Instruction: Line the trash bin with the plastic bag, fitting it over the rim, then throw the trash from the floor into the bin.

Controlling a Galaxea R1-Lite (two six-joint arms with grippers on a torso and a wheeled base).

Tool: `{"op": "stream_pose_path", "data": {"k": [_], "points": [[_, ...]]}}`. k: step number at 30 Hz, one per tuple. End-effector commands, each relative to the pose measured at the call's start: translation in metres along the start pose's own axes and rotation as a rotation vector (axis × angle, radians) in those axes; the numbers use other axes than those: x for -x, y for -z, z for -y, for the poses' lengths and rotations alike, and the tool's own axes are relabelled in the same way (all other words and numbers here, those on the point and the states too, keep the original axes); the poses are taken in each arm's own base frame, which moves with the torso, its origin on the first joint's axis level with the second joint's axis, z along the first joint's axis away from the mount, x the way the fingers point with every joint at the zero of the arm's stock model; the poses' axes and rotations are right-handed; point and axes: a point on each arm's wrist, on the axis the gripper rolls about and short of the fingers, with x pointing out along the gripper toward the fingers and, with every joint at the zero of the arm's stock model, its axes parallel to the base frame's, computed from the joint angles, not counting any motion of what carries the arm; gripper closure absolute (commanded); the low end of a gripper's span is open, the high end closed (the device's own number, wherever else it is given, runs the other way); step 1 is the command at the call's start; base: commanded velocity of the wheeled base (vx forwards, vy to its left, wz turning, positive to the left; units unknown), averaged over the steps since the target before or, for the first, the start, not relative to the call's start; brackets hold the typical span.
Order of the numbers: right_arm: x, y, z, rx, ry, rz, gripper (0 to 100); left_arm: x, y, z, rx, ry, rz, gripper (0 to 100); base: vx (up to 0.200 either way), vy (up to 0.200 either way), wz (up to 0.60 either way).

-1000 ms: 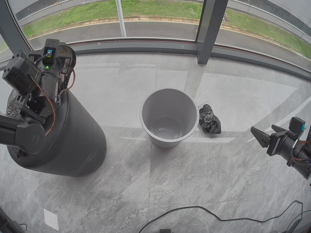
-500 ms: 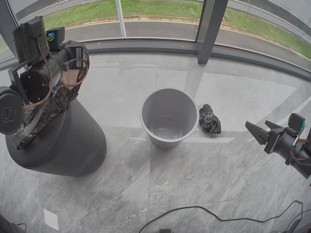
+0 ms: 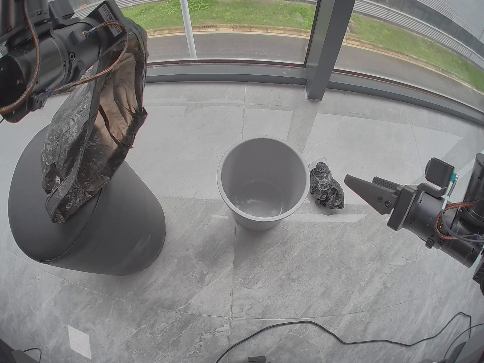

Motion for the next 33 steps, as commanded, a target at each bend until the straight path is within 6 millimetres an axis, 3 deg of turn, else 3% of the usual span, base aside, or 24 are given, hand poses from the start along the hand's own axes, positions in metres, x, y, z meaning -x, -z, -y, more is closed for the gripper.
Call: {"op": "stream_pose_path", "data": {"k": [1,12,33], "points": [[-0.022,0.005,-0.013,-0.005,-0.062,-0.040,0,0.014,-0.005,0.014,0.138,0.140,-0.110,100,0.000,0.000,0.00],[-0.051,0.012,-0.047,0.002,-0.172,-0.078,0,0.039,-0.026,0.021,0.407,0.375,-0.335,100,0.000,0.000,0.00],[-0.051,0.015,-0.047,0.004,-0.167,-0.089,0,0.046,-0.023,0.016,0.384,0.418,-0.373,100,0.000,0.000,0.00]]}}
